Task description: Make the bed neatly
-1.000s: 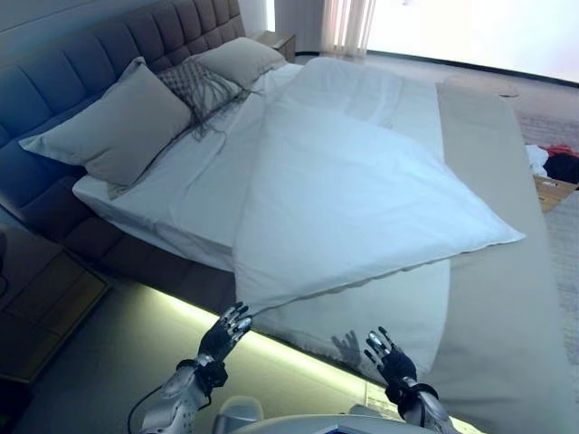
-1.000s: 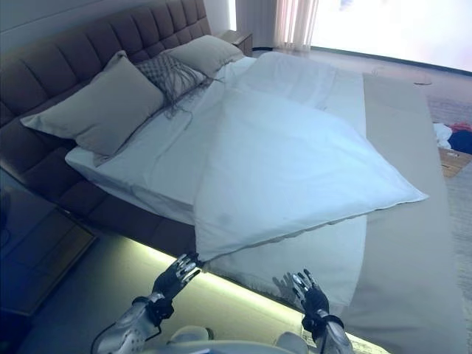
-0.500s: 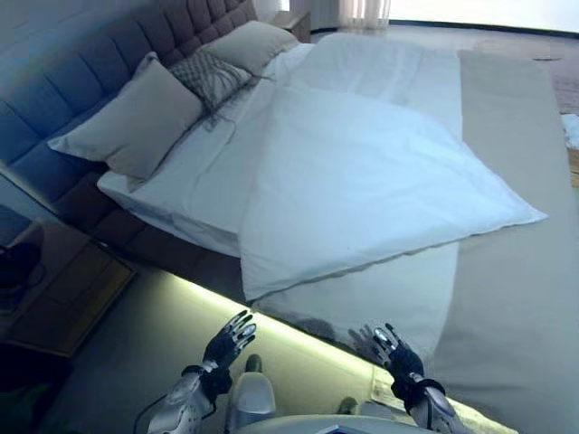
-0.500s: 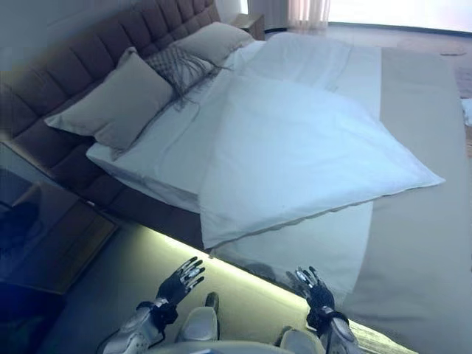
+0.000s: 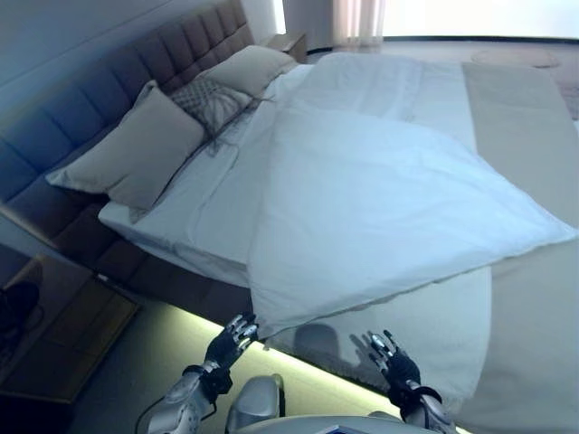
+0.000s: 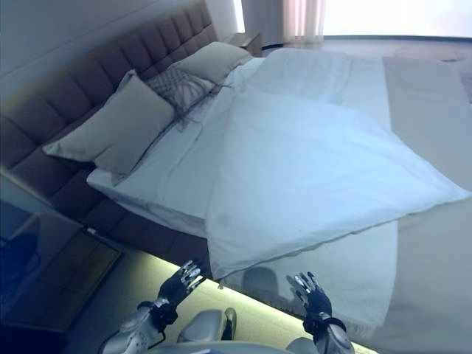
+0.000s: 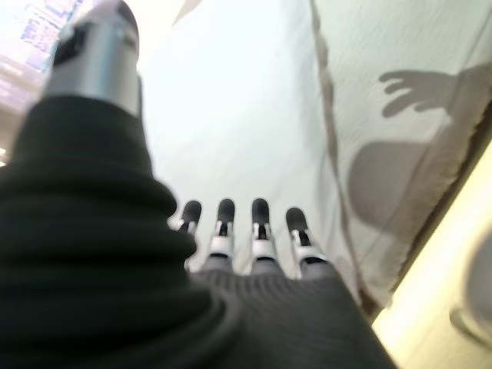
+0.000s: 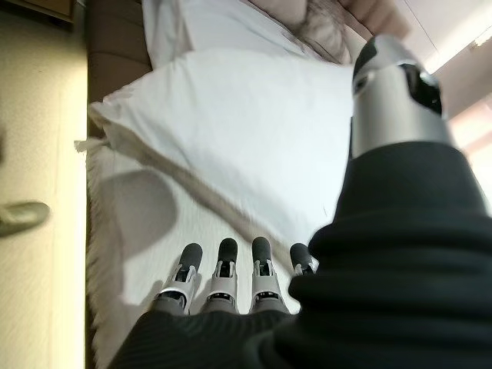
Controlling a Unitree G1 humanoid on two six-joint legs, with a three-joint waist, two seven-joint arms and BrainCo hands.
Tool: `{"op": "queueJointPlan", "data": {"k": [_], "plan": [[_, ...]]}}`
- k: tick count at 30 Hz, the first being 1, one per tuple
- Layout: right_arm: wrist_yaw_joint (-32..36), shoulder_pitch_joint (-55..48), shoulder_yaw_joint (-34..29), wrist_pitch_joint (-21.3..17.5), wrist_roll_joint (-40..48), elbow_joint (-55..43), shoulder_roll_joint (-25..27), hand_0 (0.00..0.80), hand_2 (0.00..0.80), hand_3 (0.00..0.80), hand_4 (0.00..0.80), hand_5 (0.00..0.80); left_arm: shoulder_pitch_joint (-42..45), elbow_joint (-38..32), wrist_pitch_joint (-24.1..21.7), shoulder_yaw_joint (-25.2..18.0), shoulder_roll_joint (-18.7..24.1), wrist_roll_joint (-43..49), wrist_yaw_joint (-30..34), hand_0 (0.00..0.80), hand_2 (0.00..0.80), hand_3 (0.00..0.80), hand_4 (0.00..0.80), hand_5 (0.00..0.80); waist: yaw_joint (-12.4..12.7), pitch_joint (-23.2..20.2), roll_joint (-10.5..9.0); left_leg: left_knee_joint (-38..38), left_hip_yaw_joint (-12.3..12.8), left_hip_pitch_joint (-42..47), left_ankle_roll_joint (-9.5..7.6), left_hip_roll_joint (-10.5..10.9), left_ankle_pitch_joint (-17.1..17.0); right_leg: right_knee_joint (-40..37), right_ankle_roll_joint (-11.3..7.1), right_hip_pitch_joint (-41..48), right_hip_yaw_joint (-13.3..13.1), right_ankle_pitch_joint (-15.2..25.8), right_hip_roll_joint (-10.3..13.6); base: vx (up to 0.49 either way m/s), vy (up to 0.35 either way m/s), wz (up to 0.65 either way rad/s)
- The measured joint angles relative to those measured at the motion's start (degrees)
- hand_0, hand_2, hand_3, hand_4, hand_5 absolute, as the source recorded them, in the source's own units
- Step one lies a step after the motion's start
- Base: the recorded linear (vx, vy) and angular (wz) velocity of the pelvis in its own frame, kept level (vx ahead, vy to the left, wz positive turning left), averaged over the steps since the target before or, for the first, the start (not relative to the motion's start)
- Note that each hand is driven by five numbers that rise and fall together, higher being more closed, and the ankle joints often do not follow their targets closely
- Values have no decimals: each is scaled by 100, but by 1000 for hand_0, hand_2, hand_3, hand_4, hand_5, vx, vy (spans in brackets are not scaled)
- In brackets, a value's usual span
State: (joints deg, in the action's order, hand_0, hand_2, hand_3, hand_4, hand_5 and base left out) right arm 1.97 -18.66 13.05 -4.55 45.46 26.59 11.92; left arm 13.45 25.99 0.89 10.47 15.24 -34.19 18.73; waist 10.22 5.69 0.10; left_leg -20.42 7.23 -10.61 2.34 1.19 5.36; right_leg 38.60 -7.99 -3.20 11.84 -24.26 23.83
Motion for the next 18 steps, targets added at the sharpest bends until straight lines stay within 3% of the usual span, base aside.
{"op": "queueJointPlan", "data": {"k": [1, 2, 3, 5, 7, 10, 11, 13, 18], "plan": [[-7, 37, 43, -27, -12, -72, -78, 0, 0, 0, 0, 0, 2, 6, -2, 3, -8, 103, -6, 0, 0, 0, 0, 0, -33, -22, -39, -52, -19, 52, -77, 137, 107, 569, 388, -278, -60, 321, 141, 281, 199, 27], [-30, -20, 87, -30, -38, -119, -134, 0, 0, 0, 0, 0, -1, -1, -21, 36, 17, 122, -8, 0, 0, 0, 0, 0, -26, -37, -2, 120, -36, 218, -157, 154, 81, 896, 643, -454, -108, 715, 232, 227, 103, 19], [-65, -54, 131, -29, -46, -127, -193, 0, 0, 0, 0, 0, 16, 2, -25, 54, 72, 143, -35, 0, 0, 0, 0, 0, 2, -93, 7, 322, -7, 390, -202, 167, 61, 940, 658, -479, -137, 1008, 239, 162, 58, -10], [-102, 1, 329, -25, -112, -117, -310, 0, 0, 0, 0, 0, 2, 7, -52, -12, 196, 138, -174, 0, 0, 0, 0, 0, 15, -123, 10, 651, 41, 651, -279, 153, 23, 905, 443, -552, -166, 1027, 180, 129, -37, -27], [-54, 184, 344, -32, -165, -25, -340, 0, 0, 0, 0, 0, -62, 10, -58, -28, 271, 125, -304, 0, 0, 0, 0, 0, -26, -178, 93, 870, 54, 743, -273, 34, -12, 77, 360, -637, -129, 944, -218, 101, -142, -16], [8, 460, 338, -69, -155, 222, -231, 0, 0, 0, 0, 0, -187, 27, -178, -45, 264, 53, -398, 0, 0, 0, 0, 0, -93, -181, 70, 1063, 14, 781, -196, -53, -100, -1203, 110, -847, -59, 1124, -606, 15, -129, 11], [12, 518, 317, -79, -154, 306, -197, 0, 0, 0, 0, 0, -193, 42, -188, -41, 250, -9, -401, 0, 0, 0, 0, 0, -149, -189, 15, 1098, -75, 788, -137, -50, -136, -1340, 178, -879, -55, 1490, -690, 4, -132, 34], [19, 511, 188, -88, -145, 401, -94, 0, 0, 0, 0, 0, -212, 58, -272, -36, 112, -45, -372, 0, 0, 0, 0, 0, -74, -198, 75, 1201, -279, 781, -28, -125, -225, -1436, 248, -800, 43, 1455, -895, 23, -162, 32], [83, 509, 111, -91, -78, 389, 156, 0, 0, 0, 0, 0, 29, 53, -314, -55, 50, -41, -376, 0, 0, 0, 0, 0, 102, -192, 109, 1302, -423, 763, -40, -370, -247, -1450, 400, -747, 296, 1244, -1119, 34, -156, 15]]}}
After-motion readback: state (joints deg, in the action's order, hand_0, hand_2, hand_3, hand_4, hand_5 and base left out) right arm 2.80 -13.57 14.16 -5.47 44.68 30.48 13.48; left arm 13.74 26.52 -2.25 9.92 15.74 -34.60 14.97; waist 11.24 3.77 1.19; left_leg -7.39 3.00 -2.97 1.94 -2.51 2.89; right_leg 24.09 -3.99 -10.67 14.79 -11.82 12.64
